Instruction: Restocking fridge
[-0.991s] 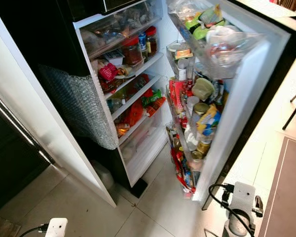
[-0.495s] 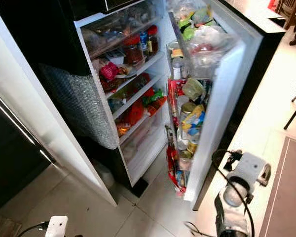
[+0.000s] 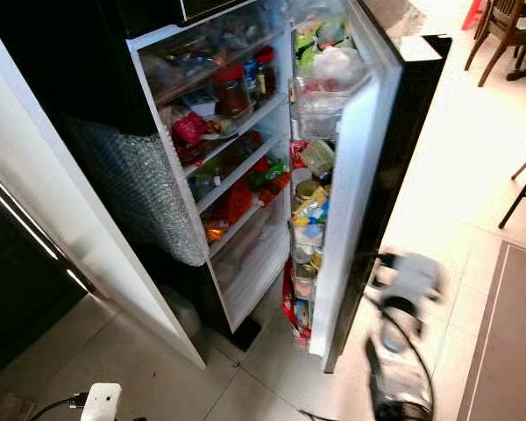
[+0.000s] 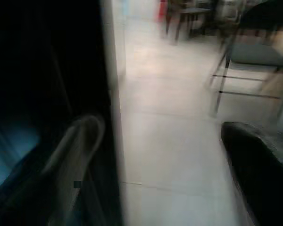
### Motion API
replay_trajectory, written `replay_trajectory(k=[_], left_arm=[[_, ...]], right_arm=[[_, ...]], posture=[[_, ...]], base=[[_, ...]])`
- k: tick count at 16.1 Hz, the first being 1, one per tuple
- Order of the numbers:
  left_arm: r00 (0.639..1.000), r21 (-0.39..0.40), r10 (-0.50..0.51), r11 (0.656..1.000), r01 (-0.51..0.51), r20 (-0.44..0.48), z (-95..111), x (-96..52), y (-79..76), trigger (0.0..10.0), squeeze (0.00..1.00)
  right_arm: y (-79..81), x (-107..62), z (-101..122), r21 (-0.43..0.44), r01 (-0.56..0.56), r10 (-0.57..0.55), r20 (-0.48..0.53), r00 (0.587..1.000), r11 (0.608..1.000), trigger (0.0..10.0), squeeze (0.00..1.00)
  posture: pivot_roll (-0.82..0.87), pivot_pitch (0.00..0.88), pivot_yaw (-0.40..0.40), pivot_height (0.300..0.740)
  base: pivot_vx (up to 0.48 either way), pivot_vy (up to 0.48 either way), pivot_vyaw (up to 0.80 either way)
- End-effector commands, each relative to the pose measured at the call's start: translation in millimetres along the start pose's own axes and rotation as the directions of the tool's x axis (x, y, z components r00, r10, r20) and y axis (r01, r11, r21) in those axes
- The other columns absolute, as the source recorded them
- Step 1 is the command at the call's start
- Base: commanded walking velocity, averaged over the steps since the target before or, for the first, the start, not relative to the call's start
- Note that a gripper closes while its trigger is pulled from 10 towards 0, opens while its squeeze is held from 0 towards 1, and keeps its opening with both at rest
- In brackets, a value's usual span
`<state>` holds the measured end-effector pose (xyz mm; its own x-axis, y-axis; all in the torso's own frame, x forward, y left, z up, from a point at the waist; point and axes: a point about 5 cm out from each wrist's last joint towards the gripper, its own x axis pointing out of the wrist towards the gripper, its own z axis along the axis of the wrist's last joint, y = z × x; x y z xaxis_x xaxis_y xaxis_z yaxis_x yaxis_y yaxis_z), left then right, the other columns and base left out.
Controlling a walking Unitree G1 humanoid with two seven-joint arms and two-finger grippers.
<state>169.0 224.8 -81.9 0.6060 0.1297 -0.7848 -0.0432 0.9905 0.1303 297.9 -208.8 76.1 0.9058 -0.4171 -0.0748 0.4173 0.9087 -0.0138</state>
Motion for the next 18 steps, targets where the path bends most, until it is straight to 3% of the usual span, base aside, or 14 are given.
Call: replay_trajectory(k=[1,3,5,6,7,8,9,10,11,12,13,17,18], left_arm=[[1.000,0.032,0.005,0.999,-0.005,-0.022,-4,-1.2,5.6,10.0,0.00],[1.000,0.033,0.004,0.999,-0.003,-0.021,-4,-1.2,5.4,10.0,0.00],[1.000,0.037,0.000,0.999,0.001,-0.022,-4,-1.1,5.0,10.0,0.00],[1.000,0.038,0.000,0.999,0.001,-0.022,-4,-1.1,4.7,10.0,0.00],[1.000,0.038,0.000,0.999,0.001,-0.023,-4,-1.1,4.4,10.0,0.00],[1.000,0.038,0.000,0.999,0.001,-0.023,-4,-1.1,4.1,10.0,0.00],[1.000,0.036,0.001,0.999,0.000,-0.021,-4,-1.0,3.8,10.0,0.00],[1.000,0.034,0.001,0.999,-0.001,-0.021,-4,-0.9,3.6,10.0,0.00],[1.000,0.033,0.000,0.999,0.000,-0.021,-4,-0.8,3.2,10.0,0.00],[1.000,0.032,-0.001,0.999,0.002,-0.021,-4,-0.7,2.7,10.0,0.00],[1.000,0.032,-0.002,0.999,0.003,-0.021,-3,-0.7,2.6,10.0,0.00],[1.000,0.030,-0.007,1.000,0.007,-0.021,-3,-0.5,1.4,10.0,0.00],[1.000,0.031,-0.007,1.000,0.008,-0.022,-3,-0.5,1.3,10.0,0.00]], right_arm=[[20.5,-0.7,11,-0.013,-0.118,0.119,0.027,0.993,0.993,10.0,0.00],[33.4,-3.8,13,0.022,-0.186,0.185,0.032,0.982,0.982,10.0,0.00],[58.5,-11.5,14,0.025,-0.342,0.341,0.018,0.940,0.939,10.0,0.00],[72.5,-18.2,14,0.017,-0.444,0.443,0.019,0.896,0.896,10.0,0.00],[93.1,-31.2,12,-0.025,-0.583,0.583,-0.001,0.812,0.812,10.0,0.00],[100.6,-37.3,11,-0.045,-0.635,0.636,-0.004,0.772,0.771,10.0,0.00],[114.3,-50.6,9,-0.053,-0.730,0.730,-0.023,0.684,0.682,10.0,0.00],[119.0,-56.1,7,-0.040,-0.765,0.764,-0.032,0.644,0.643,10.0,0.00],[124.4,-65.8,5,-0.058,-0.824,0.823,-0.039,0.567,0.564,10.0,0.00],[126.0,-70.7,3,-0.058,-0.847,0.845,-0.051,0.532,0.529,10.0,0.00],[125.3,-70.6,3,-0.059,-0.847,0.845,-0.057,0.532,0.529,10.0,0.00],[105.3,-54.2,3,-0.069,-0.791,0.788,-0.070,0.611,0.608,10.0,0.00],[96.4,-46.3,3,-0.053,-0.761,0.757,-0.074,0.649,0.647,10.0,0.00]], posture=[[-0.11,0.000,0.070,0.740],[-0.11,0.000,0.070,0.740],[-0.11,0.000,0.069,0.740],[-0.11,0.000,0.068,0.740],[-0.11,0.000,0.066,0.740],[-0.11,0.000,0.064,0.740],[-0.11,0.000,0.062,0.740],[-0.11,0.000,0.060,0.740],[-0.11,0.000,0.060,0.740],[-0.11,0.000,0.058,0.740],[-0.11,0.000,0.057,0.740],[-0.11,0.000,0.055,0.740],[-0.12,0.000,0.056,0.740]], base=[[0.000,0.000,0.00],[0.000,0.000,0.00],[0.000,0.000,0.00],[0.000,0.000,0.00],[0.000,0.000,0.00],[0.000,0.000,0.00],[0.000,0.000,0.00],[0.000,0.000,0.00],[0.000,0.000,0.00],[0.000,0.000,0.00],[0.000,0.000,0.00],[0.000,0.000,0.00],[0.000,0.000,0.00]])
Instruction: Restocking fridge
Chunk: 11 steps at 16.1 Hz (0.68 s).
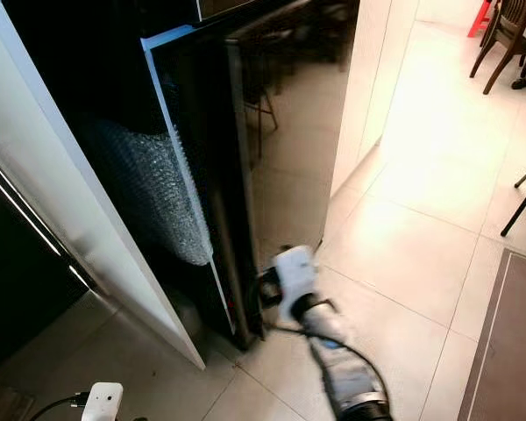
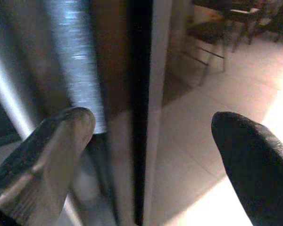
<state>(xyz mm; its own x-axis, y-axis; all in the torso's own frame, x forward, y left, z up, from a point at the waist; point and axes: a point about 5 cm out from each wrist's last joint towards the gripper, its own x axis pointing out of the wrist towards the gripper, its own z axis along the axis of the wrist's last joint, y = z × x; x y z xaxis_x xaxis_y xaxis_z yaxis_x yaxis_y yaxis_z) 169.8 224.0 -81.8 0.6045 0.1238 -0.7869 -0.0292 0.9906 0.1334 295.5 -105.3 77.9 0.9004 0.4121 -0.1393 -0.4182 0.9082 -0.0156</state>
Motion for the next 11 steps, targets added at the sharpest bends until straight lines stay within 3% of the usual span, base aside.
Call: replay_trajectory(k=[1,4,5,6,7,8,9,11], left_arm=[[1.000,0.018,-0.002,1.000,0.003,-0.020,-4,-0.8,1.7,10.0,0.00],[1.000,0.021,-0.006,1.000,0.007,-0.019,-4,-0.6,0.7,10.0,0.00],[1.000,0.021,-0.007,1.000,0.008,-0.019,-3,-0.6,0.2,10.0,0.00],[1.000,0.021,-0.009,1.000,0.010,-0.019,-3,-0.4,-0.7,10.0,0.00],[1.000,0.021,-0.010,1.000,0.011,-0.019,-3,-0.3,-0.9,10.0,0.00],[1.000,0.021,-0.012,1.000,0.013,-0.019,-2,-0.1,-1.2,10.0,0.00],[1.000,0.026,-0.017,1.000,0.017,-0.019,-1,0.3,-1.7,10.0,0.00],[1.000,0.024,-0.016,1.000,0.017,-0.016,1,0.9,-1.7,10.0,0.00]], right_arm=[[-11.3,-0.4,1,0.005,0.056,-0.056,-0.009,0.998,0.998,10.0,0.00],[-49.4,-9.6,-17,0.021,0.229,-0.227,-0.088,0.970,0.973,10.0,0.00],[-68.3,-18.0,-31,0.040,0.325,-0.317,-0.146,0.937,0.945,10.0,0.00],[-93.3,-35.9,-56,0.064,0.478,-0.448,-0.260,0.855,0.876,10.0,0.00],[-100.5,-45.1,-69,0.059,0.532,-0.489,-0.321,0.811,0.845,10.0,0.00],[-104.4,-60.3,-91,0.055,0.588,-0.515,-0.423,0.746,0.807,10.0,0.00],[-90.6,-75.4,-120,0.054,0.572,-0.455,-0.547,0.703,0.819,10.0,0.00],[-66.9,-88.9,-146,0.030,0.491,-0.357,-0.647,0.673,0.871,10.0,0.00]], posture=[[-0.12,0.000,0.054,0.740],[-0.13,0.000,0.052,0.740],[-0.13,0.000,0.050,0.740],[-0.13,0.000,0.049,0.740],[-0.13,0.000,0.050,0.740],[-0.14,0.000,0.053,0.740],[-0.14,0.000,0.052,0.740],[-0.13,0.000,0.048,0.740]], base=[[0.000,0.000,0.00],[0.000,0.000,0.00],[0.000,0.000,0.00],[0.000,0.000,0.00],[0.000,0.000,0.00],[0.000,0.000,0.00],[0.000,0.000,0.00],[0.000,0.000,0.00]])
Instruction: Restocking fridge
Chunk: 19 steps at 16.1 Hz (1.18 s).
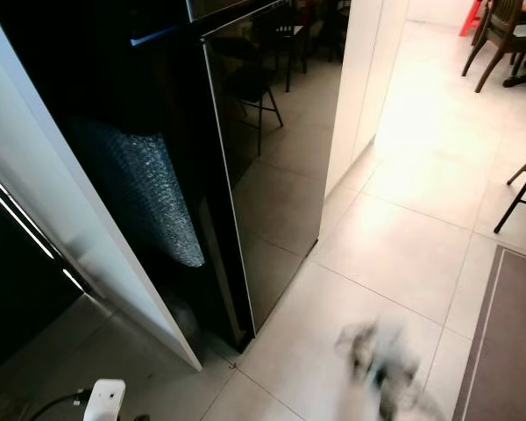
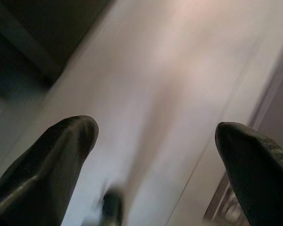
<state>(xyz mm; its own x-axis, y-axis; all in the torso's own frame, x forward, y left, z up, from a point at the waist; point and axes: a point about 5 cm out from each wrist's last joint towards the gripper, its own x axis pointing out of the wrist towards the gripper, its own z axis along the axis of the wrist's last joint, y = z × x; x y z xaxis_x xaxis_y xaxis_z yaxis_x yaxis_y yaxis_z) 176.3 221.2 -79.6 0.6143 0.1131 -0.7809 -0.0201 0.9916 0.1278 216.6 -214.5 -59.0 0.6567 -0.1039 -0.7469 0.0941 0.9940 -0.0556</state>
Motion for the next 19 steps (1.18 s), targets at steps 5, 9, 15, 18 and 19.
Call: replay_trajectory(k=[5,9,15,18,19], left_arm=[[1.000,0.011,-0.009,1.000,0.009,-0.021,-1,0.5,-1.5,10.0,0.00],[1.000,-0.035,0.015,0.999,-0.015,-0.026,0,1.2,-3.1,10.0,0.00],[0.998,-0.038,0.025,0.999,-0.027,-0.060,-11,-2.1,4.7,10.0,0.00],[0.998,-0.021,0.017,1.000,-0.018,-0.054,-15,-3.4,3.6,10.0,0.00],[0.998,-0.021,0.017,1.000,-0.019,-0.056,-16,-3.6,2.3,10.0,0.00]], right_arm=[[25.1,-9.3,-56,-0.049,-0.077,0.065,-0.215,0.974,0.996,10.0,0.00],[28.8,-9.4,-58,-0.053,-0.066,0.053,-0.219,0.974,0.996,10.0,0.00],[28.1,-10.3,-60,-0.074,-0.068,0.050,-0.217,0.975,0.995,10.0,0.00],[26.5,-13.4,-69,-0.090,-0.084,0.061,-0.236,0.970,0.992,10.0,0.00],[26.0,-14.0,-70,-0.105,-0.096,0.068,-0.242,0.968,0.990,10.0,0.00]], posture=[[-0.09,0.000,0.024,0.740],[-0.06,0.000,-0.009,0.740],[-0.09,0.000,0.030,0.740],[-0.07,0.000,0.032,0.740],[-0.06,0.000,0.023,0.740]], base=[[0.000,0.000,0.00],[0.000,0.000,0.74],[0.000,0.000,0.80],[0.000,0.000,0.80],[0.000,0.000,0.80]])
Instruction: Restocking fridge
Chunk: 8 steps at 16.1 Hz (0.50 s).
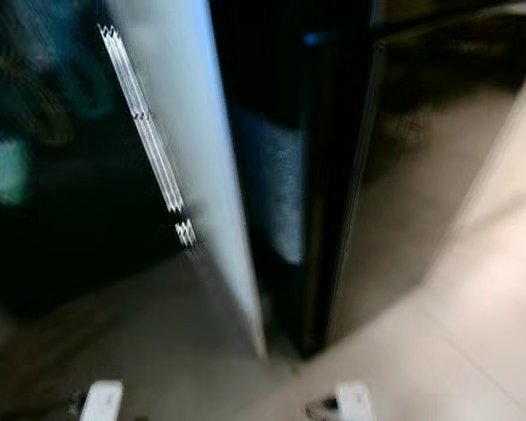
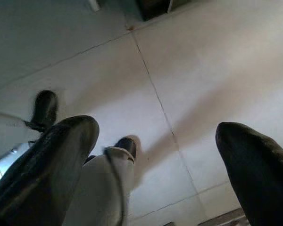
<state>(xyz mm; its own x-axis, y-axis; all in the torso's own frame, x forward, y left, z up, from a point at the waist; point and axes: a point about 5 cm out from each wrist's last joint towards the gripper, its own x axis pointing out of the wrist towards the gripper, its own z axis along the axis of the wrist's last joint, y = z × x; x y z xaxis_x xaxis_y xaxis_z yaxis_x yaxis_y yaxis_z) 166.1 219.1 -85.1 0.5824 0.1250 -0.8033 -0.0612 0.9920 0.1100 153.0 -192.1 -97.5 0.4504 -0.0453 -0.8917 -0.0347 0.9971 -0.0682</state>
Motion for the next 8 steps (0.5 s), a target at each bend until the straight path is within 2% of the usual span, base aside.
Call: replay_trajectory(k=[1,4,5,8], left_arm=[[1.000,0.010,0.013,1.000,-0.013,-0.018,-6,-1.5,3.3,10.0,0.00],[1.000,0.000,0.002,1.000,-0.002,-0.027,-10,-2.0,-5.5,10.0,0.00],[0.999,-0.001,-0.015,1.000,0.015,-0.039,-13,-2.1,-14.0,10.0,0.00],[0.999,-0.014,-0.023,1.000,0.022,-0.040,-15,-2.5,-22.3,10.0,0.00]], right_arm=[[5.0,0.7,3,-0.018,-0.020,0.020,0.007,1.000,1.000,10.0,0.00],[-5.8,-0.5,1,-0.048,-0.012,0.012,0.002,1.000,0.999,10.0,0.00],[-12.5,-1.3,-1,-0.049,-0.001,0.000,-0.007,1.000,0.999,10.0,0.00],[-19.1,-2.2,-2,-0.052,0.009,-0.010,-0.013,1.000,0.999,10.0,0.00]], posture=[[-0.05,0.000,0.015,0.740],[-0.06,0.000,-0.007,0.740],[-0.05,0.000,-0.021,0.740],[-0.04,0.000,-0.038,0.740]], base=[[0.000,0.000,0.80],[0.000,0.000,0.80],[0.000,0.000,0.80],[0.000,0.000,0.80]])
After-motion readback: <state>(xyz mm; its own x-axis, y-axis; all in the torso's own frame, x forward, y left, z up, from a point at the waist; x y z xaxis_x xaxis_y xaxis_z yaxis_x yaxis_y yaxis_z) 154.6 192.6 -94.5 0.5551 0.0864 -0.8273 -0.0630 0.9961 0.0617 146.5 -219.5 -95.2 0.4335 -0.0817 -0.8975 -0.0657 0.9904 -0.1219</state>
